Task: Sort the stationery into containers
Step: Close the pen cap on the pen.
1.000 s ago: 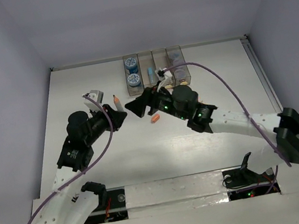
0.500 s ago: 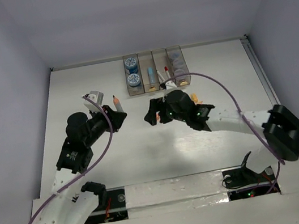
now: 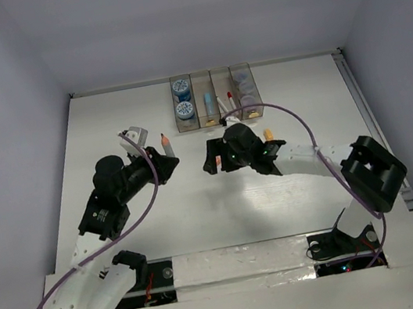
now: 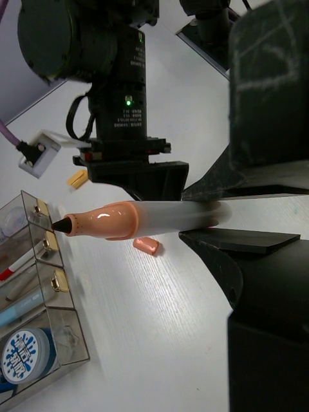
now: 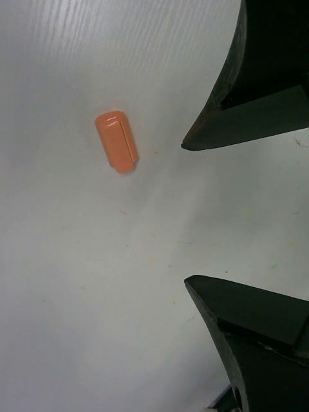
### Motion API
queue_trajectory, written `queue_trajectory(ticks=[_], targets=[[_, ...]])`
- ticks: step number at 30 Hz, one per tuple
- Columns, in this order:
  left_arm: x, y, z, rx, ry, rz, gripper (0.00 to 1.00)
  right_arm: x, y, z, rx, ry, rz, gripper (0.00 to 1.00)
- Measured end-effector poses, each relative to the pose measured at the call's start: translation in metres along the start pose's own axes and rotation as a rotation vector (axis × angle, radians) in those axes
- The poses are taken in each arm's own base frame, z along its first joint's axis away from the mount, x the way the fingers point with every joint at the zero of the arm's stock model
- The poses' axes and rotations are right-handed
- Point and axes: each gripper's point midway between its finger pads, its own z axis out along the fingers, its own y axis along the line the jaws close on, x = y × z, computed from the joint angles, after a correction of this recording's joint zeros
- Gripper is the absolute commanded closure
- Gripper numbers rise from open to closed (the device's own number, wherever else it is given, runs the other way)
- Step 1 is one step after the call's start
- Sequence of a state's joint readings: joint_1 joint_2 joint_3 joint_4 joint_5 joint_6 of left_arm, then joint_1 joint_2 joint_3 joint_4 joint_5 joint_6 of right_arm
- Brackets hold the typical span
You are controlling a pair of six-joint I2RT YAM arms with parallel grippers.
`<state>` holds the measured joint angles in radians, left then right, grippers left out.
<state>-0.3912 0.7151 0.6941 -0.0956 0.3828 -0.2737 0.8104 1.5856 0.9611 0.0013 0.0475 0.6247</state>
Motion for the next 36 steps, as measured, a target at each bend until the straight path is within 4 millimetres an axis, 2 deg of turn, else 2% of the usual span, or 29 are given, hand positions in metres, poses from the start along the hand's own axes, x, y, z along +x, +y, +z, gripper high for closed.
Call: queue_trajectory(ticks=[5, 9, 13, 21, 26, 36], targets=[[0.001, -0.003, 0.000, 0.011, 0.006, 0.005, 1.00, 0.024, -0.024, 0.024, 0.059, 0.083, 0.022, 0.17], [0.002, -0.004, 0.000, 0.014, 0.007, 0.006, 1.00, 0.035, -0.041, 0.043, 0.091, 0.135, 0.039, 0.21], [0.003, -0.005, 0.001, 0.017, 0.010, 0.007, 1.00, 0.021, -0.035, 0.058, 0.072, 0.121, 0.041, 0.23], [0.005, -0.005, 0.003, 0.017, 0.022, 0.006, 1.00, 0.014, -0.032, 0.077, 0.085, 0.137, 0.007, 0.28], [0.006, -0.005, 0.003, 0.018, 0.025, 0.006, 1.00, 0.013, -0.037, 0.079, 0.119, 0.158, -0.028, 0.37], [0.006, -0.003, 0.004, 0.008, 0.022, 0.006, 1.00, 0.008, -0.052, 0.082, 0.239, 0.204, -0.136, 0.42]])
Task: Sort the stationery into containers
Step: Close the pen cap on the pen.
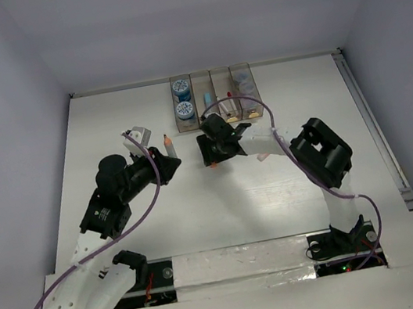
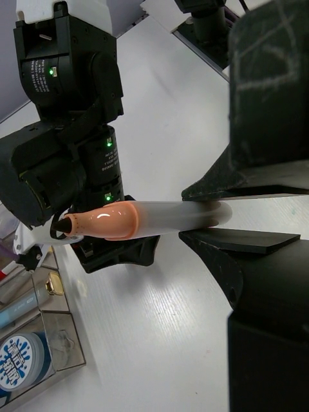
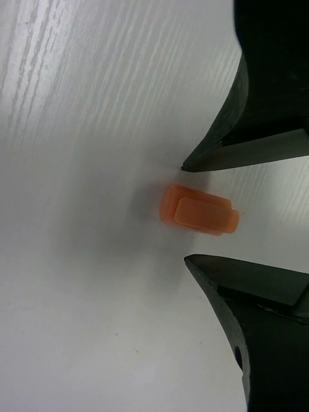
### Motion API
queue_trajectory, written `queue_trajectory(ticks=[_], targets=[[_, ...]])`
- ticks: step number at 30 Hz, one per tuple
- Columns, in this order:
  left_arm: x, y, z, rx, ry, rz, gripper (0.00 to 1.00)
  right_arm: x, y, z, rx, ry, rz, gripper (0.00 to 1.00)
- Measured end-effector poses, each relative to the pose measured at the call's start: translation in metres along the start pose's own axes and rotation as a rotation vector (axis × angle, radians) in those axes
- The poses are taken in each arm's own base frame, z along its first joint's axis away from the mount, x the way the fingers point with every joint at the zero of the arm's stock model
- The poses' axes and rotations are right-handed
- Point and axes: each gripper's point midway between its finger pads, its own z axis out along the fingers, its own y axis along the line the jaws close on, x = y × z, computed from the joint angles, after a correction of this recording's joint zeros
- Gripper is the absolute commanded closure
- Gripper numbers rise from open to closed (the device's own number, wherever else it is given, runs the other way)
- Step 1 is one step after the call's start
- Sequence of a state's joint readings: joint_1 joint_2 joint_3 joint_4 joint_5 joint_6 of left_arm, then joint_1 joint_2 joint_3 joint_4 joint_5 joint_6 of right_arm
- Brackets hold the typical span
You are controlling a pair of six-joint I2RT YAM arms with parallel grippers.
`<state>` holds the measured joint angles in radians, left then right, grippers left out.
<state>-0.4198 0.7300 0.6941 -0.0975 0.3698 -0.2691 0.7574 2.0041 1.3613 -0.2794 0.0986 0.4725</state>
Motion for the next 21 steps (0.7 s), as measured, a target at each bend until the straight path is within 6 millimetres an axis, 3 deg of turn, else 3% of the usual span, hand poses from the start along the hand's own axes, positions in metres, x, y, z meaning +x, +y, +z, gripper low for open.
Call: queue_trajectory(ticks=[11, 13, 17, 21], targets=[[-0.0003, 0.0014, -0.0002, -0.008, -0.002, 0.003, 1.00, 0.0027, -0.0055, 0.0041, 0.112, 0.046, -0.098, 0.60], [-0.0002, 0.0015, -0.0002, -0.008, -0.002, 0.003, 1.00, 0.0030, -0.0058, 0.0042, 0.124, 0.048, -0.108, 0.67], [0.0005, 0.0015, -0.0003, -0.008, 0.001, 0.002, 1.00, 0.0016, -0.0072, 0.0053, 0.139, 0.054, -0.114, 0.91], [0.0006, 0.0016, -0.0003, -0.008, 0.001, 0.005, 1.00, 0.0007, -0.0075, 0.0052, 0.144, 0.053, -0.113, 1.00]])
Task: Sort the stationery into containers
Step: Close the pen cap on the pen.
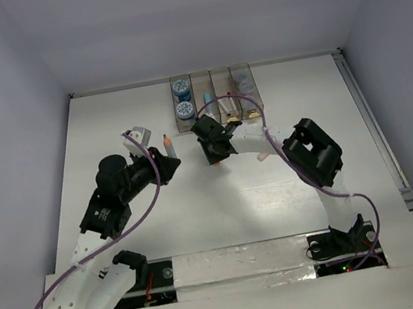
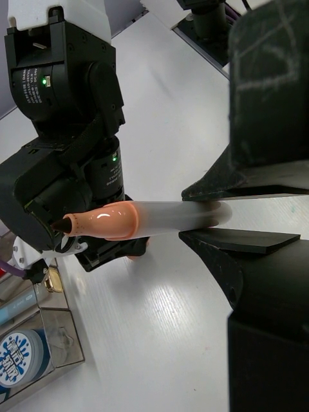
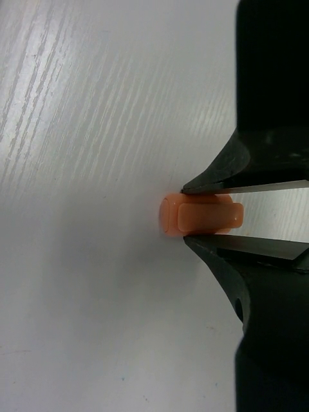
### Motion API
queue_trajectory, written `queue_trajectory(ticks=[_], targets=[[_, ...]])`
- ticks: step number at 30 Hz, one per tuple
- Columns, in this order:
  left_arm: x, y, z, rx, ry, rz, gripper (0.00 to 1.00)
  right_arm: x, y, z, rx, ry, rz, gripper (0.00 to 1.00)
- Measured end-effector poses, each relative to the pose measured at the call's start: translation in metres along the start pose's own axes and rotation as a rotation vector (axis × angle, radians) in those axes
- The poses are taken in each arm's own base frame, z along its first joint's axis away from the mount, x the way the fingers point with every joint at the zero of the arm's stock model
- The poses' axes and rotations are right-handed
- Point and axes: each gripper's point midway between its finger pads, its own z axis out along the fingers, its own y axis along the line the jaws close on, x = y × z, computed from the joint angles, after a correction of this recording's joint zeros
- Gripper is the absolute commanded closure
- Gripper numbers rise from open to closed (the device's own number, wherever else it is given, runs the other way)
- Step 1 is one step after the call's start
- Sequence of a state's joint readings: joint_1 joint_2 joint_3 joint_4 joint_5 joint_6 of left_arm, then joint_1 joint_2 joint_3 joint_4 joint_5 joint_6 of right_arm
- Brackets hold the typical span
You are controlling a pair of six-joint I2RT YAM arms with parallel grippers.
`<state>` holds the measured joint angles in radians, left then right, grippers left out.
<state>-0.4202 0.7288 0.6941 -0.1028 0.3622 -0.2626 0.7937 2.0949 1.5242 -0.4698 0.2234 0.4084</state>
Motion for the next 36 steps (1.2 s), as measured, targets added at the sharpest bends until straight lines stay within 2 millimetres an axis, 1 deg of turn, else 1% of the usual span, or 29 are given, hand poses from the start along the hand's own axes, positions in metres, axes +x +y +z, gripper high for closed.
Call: queue_trajectory(ticks=[3, 5, 7, 8, 9, 10, 12, 14, 15, 17, 19, 20, 21, 23, 24, 26, 29, 32, 36], targets=[[0.001, 0.000, 0.001, -0.001, 0.003, -0.001, 1.00, 0.001, -0.003, -0.004, -0.002, -0.022, 0.009, 1.00], [0.002, 0.001, 0.002, -0.003, 0.010, -0.003, 1.00, 0.003, -0.005, -0.011, -0.012, -0.040, 0.016, 1.00], [0.005, 0.003, 0.004, -0.006, 0.021, -0.007, 1.00, 0.001, -0.007, -0.028, -0.034, -0.078, 0.027, 1.00], [0.006, 0.004, 0.005, -0.008, 0.027, -0.009, 1.00, -0.005, -0.007, -0.039, -0.050, -0.112, 0.039, 1.00], [0.007, 0.005, 0.006, -0.011, 0.033, -0.011, 1.00, -0.017, -0.006, -0.055, -0.078, -0.169, 0.057, 1.00], [0.009, 0.006, 0.007, -0.014, 0.039, -0.011, 1.00, -0.033, -0.003, -0.076, -0.115, -0.243, 0.081, 1.00], [0.010, 0.007, 0.008, -0.021, 0.043, -0.012, 1.00, -0.073, 0.006, -0.127, -0.220, -0.429, 0.141, 1.00], [0.010, 0.008, 0.008, -0.026, 0.043, -0.009, 1.00, -0.111, 0.014, -0.183, -0.336, -0.615, 0.200, 1.00], [0.010, 0.009, 0.008, -0.029, 0.045, -0.009, 1.00, -0.132, 0.018, -0.219, -0.411, -0.724, 0.230, 1.00], [0.012, 0.011, 0.010, -0.034, 0.053, -0.010, 1.00, -0.158, 0.026, -0.271, -0.530, -0.875, 0.269, 1.00], [0.016, 0.014, 0.013, -0.043, 0.068, -0.014, 1.00, -0.172, 0.036, -0.304, -0.630, -0.968, 0.284, 1.00], [0.017, 0.015, 0.014, -0.047, 0.075, -0.017, 1.00, -0.176, 0.041, -0.312, -0.667, -0.987, 0.287, 1.00], [0.018, 0.016, 0.014, -0.051, 0.079, -0.018, 1.00, -0.178, 0.048, -0.314, -0.701, -0.991, 0.285, 1.00], [0.020, 0.018, 0.015, -0.058, 0.087, -0.019, 1.00, -0.181, 0.062, -0.315, -0.756, -0.987, 0.276, 1.00], [0.020, 0.018, 0.015, -0.059, 0.087, -0.018, 1.00, -0.178, 0.072, -0.302, -0.769, -0.955, 0.265, 1.00], [0.020, 0.018, 0.015, -0.061, 0.085, -0.016, 1.00, -0.170, 0.089, -0.287, -0.799, -0.903, 0.243, 1.00], [0.020, 0.019, 0.015, -0.064, 0.084, -0.015, 1.00, -0.159, 0.109, -0.271, -0.835, -0.841, 0.211, 1.00], [0.019, 0.020, 0.015, -0.069, 0.083, -0.015, 1.00, -0.153, 0.121, -0.268, -0.863, -0.813, 0.190, 1.00], [0.019, 0.021, 0.014, -0.070, 0.082, -0.015, 1.00, -0.153, 0.130, -0.274, -0.896, -0.809, 0.173, 1.00]])
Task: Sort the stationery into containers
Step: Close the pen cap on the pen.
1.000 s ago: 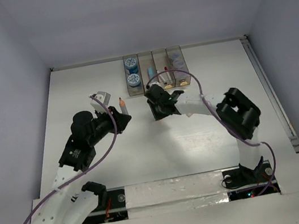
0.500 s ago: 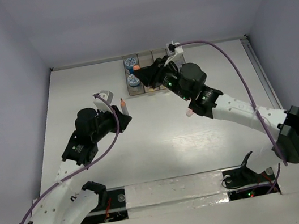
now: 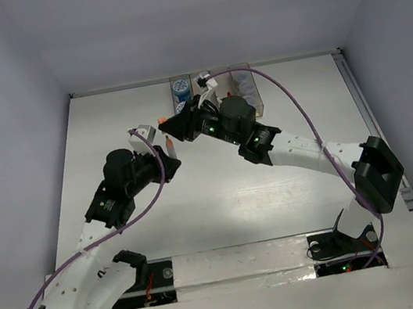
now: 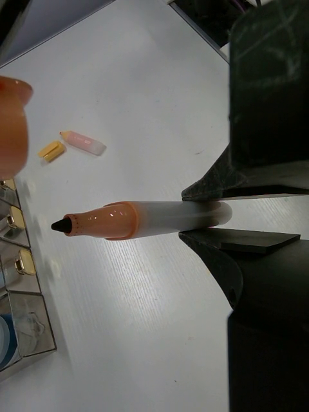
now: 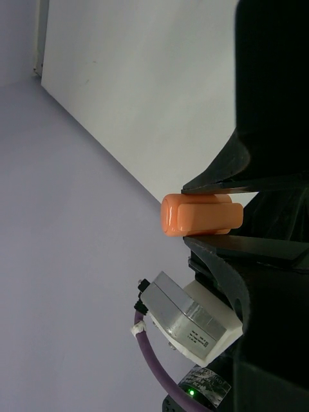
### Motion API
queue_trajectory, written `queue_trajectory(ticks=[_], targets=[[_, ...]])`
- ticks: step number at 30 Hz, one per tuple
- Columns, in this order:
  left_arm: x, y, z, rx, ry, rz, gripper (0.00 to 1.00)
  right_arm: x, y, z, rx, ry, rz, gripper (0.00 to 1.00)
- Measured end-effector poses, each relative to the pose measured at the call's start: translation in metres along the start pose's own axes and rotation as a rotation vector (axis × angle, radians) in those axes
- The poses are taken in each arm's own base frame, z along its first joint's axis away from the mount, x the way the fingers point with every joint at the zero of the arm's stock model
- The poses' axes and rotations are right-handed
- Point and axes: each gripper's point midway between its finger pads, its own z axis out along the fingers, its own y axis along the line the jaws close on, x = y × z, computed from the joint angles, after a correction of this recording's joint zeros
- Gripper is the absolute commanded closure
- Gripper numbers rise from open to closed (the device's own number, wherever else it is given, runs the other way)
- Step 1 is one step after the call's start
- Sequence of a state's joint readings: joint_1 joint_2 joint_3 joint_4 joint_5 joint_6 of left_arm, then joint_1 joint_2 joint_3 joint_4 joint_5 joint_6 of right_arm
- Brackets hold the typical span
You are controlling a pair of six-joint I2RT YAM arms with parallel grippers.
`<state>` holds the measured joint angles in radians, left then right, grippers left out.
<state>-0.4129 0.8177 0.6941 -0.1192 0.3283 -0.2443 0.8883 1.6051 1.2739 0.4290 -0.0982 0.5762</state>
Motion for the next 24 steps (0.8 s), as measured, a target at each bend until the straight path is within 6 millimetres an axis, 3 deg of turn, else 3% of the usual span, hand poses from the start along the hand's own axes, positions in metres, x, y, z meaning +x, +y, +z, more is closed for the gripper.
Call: queue_trajectory(ticks=[24], targets=[[-0.001, 0.002, -0.001, -0.006, -0.005, -0.003, 1.00, 0.016, -0.006, 0.012, 0.010, 0.031, 0.000, 1.00]])
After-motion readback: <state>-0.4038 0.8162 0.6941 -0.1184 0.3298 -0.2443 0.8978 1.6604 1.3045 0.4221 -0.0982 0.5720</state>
